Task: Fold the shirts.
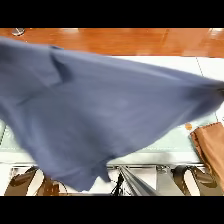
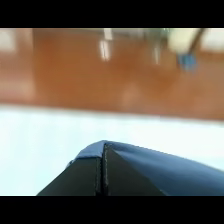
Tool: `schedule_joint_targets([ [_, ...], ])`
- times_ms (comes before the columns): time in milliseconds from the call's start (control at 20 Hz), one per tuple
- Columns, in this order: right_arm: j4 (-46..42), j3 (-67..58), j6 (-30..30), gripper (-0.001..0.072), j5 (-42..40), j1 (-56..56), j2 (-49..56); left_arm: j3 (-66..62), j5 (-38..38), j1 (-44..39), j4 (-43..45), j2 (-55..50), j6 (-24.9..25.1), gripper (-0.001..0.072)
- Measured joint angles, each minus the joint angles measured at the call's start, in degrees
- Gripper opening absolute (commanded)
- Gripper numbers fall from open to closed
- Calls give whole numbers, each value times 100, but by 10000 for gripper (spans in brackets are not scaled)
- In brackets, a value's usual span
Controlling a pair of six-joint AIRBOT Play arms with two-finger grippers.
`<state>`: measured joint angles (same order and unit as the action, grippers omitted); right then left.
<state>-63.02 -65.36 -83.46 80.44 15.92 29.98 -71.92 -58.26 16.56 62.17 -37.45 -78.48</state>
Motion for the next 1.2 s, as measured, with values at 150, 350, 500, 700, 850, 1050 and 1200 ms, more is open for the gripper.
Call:
schedule_joint_targets([
  [150, 411, 1102, 271, 21, -881, -7, 640, 542, 459, -516, 48, -984, 76, 16],
  [350, 1296, 1403, 844, 21, -2181, -7, 2363, 798, 1550, -1093, 42, -2302, -153, 16],
  [500, 2164, 780, 1257, 21, -2562, -7, 3801, 857, 2273, -1235, 28, -2911, -656, 16],
  [700, 3141, -310, 1445, 22, -2590, -7, 5421, 883, 2549, -1285, 20, -3307, -940, 17],
  [850, 3762, -835, 1460, 643, -2527, -7, 6188, 890, 2319, -1300, 22, -3462, -1010, 556],
  [1050, 4151, -1215, 1432, 631, -2173, 138, 6583, 824, 1598, -1189, 140, -3534, -1049, 706],
  [1200, 4197, -1582, 1311, 630, -1250, 625, 6649, 826, 223, -769, 767, -3539, -1049, 703],
])
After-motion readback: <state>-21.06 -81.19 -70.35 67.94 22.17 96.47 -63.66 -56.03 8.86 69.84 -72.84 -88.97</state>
